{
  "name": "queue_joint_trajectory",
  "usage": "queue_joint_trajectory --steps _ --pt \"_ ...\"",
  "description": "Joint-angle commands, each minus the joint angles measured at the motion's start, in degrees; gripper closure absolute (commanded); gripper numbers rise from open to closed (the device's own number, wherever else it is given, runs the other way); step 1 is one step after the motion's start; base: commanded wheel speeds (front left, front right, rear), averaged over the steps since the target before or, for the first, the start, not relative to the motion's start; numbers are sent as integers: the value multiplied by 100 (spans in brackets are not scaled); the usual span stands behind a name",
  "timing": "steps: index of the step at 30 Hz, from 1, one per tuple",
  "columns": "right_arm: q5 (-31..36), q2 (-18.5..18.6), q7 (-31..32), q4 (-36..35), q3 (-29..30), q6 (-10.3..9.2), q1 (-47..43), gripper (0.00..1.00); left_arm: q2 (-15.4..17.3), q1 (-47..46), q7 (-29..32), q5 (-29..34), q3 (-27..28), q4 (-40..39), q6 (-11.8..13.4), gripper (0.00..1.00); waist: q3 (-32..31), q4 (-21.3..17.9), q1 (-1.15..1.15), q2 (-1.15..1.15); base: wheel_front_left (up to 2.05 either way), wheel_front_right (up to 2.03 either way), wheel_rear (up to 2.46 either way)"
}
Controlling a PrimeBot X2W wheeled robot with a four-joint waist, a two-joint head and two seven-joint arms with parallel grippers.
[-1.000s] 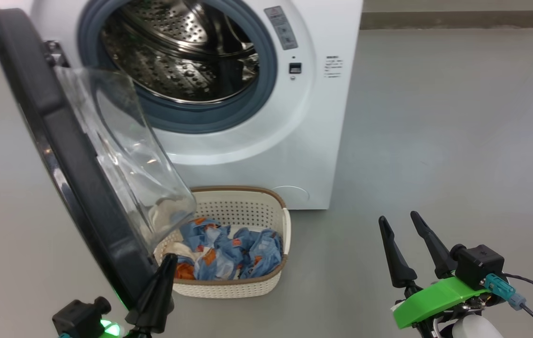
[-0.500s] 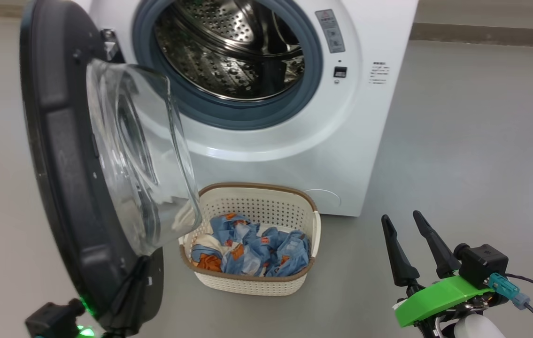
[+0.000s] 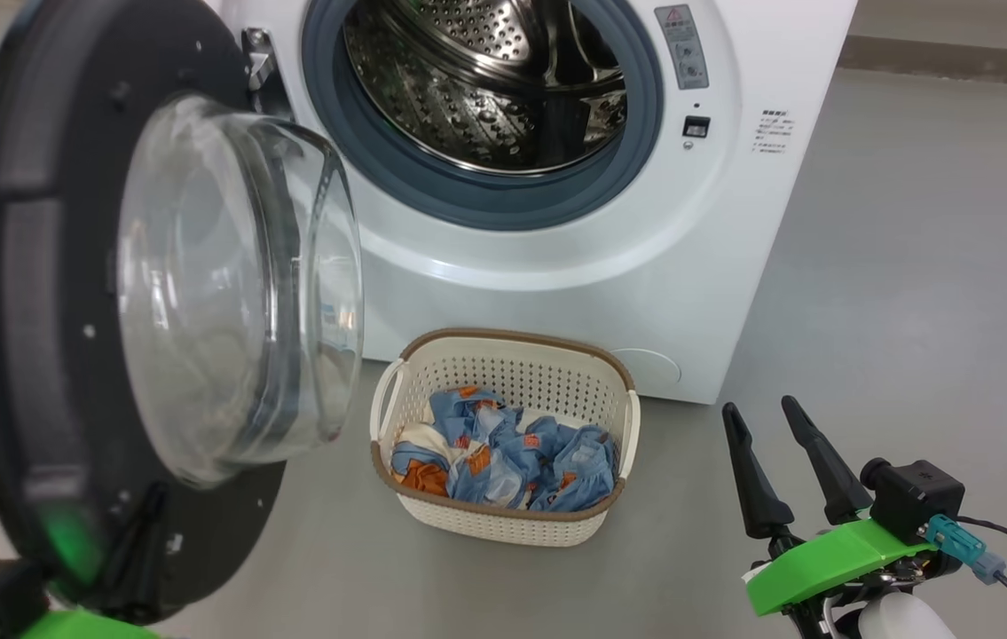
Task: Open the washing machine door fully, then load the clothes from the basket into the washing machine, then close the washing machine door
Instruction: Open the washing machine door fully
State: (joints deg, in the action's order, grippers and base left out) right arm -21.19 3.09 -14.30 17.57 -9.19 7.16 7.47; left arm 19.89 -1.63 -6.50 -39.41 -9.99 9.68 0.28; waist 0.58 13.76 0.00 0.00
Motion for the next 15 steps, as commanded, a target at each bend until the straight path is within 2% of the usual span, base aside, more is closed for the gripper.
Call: queue_joint_trajectory --steps 1,8,15 --pt "-20 -20 -70 -169 -145 33 140 0 331 -399 47 -60 404 44 98 100 78 50 0 0 0 0 0" --pt "-49 -21 -70 -198 -132 33 189 0 609 -582 76 -183 724 399 163 100 226 132 0 0 0 0 0" --pt "-61 -21 -70 -222 -123 33 278 0 898 -1019 87 -309 940 1034 43 100 371 307 0 0 0 0 0"
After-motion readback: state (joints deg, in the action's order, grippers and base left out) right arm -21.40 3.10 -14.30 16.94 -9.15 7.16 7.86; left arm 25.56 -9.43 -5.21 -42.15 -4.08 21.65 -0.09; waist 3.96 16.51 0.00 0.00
